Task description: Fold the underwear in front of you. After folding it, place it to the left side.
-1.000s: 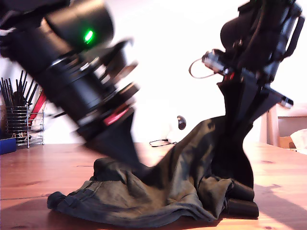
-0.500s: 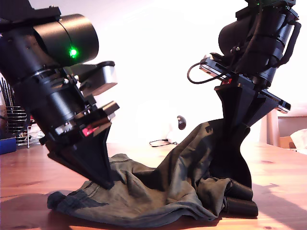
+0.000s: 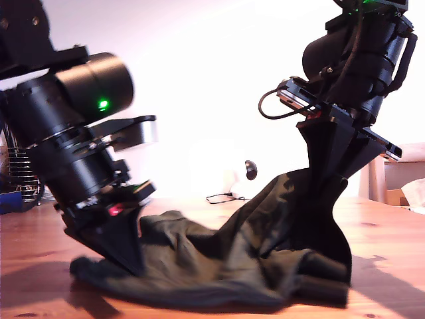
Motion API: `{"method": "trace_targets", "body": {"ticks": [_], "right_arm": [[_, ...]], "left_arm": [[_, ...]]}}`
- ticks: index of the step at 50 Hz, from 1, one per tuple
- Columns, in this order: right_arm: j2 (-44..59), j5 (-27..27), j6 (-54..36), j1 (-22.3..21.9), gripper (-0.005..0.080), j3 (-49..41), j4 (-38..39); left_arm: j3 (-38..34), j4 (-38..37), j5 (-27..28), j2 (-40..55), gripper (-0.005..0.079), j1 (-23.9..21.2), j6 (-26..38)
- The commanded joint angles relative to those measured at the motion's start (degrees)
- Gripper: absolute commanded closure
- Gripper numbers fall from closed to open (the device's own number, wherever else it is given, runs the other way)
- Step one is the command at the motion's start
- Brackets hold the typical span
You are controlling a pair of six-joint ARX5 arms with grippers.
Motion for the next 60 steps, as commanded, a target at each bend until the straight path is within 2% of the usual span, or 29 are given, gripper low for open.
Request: {"method": "trace_targets", "body": {"ticks": [1,10,11,17,21,26,43,51,54,55,56,60], "right_arm": [[1.22,-0.48,-0.39,1.09,0.0763,0.07,-0.22],[2.75,-2.19,-0.13,3.63,0.0763,-0.15,-0.17],[3.10,-2.38,0.09,4.02,0.0763,-0.15,-0.07],[5.09,-3.37,0.33,6.47,0.0763,-0.15,0.76],[6.10,-3.50,0.44,8.11,0.0763,-0.15,1.11],[6.58,-4.66,0.83,9.75,0.0763,-0.15,1.84],[6.60,-6.97,5.31,13.20,0.0763,-0.50,5.11],[6.60,-7.37,6.25,14.45,0.0763,-0.72,7.74],[6.60,-7.37,6.16,14.45,0.0763,-0.72,7.72],[6.60,-7.34,6.14,14.40,0.0763,-0.72,7.69],[6.60,-7.32,6.12,14.32,0.0763,-0.72,7.69],[6.60,-7.32,5.84,13.84,0.0764,-0.72,7.93]], "left_arm": [[0.28,0.63,-0.90,2.10,0.0764,1.51,2.56],[2.25,2.47,-0.42,3.13,0.0764,3.74,8.11],[2.49,2.64,-0.09,3.45,0.0764,3.82,10.23],[4.02,3.56,1.55,5.95,0.0764,3.85,11.76],[5.44,3.76,1.51,7.61,0.0764,3.78,15.87],[7.50,3.74,1.55,8.81,0.0764,3.78,17.70],[12.61,5.14,3.45,14.25,0.0764,4.15,26.10],[14.32,3.87,3.41,15.39,0.0764,4.15,24.44],[15.91,0.37,3.26,14.03,0.0764,4.22,18.64],[16.55,-1.09,3.30,13.70,0.0764,4.26,18.64],[17.18,-2.49,3.56,13.38,0.0764,4.35,14.60],[19.98,-8.72,6.75,11.41,0.0764,4.96,6.19]]}}
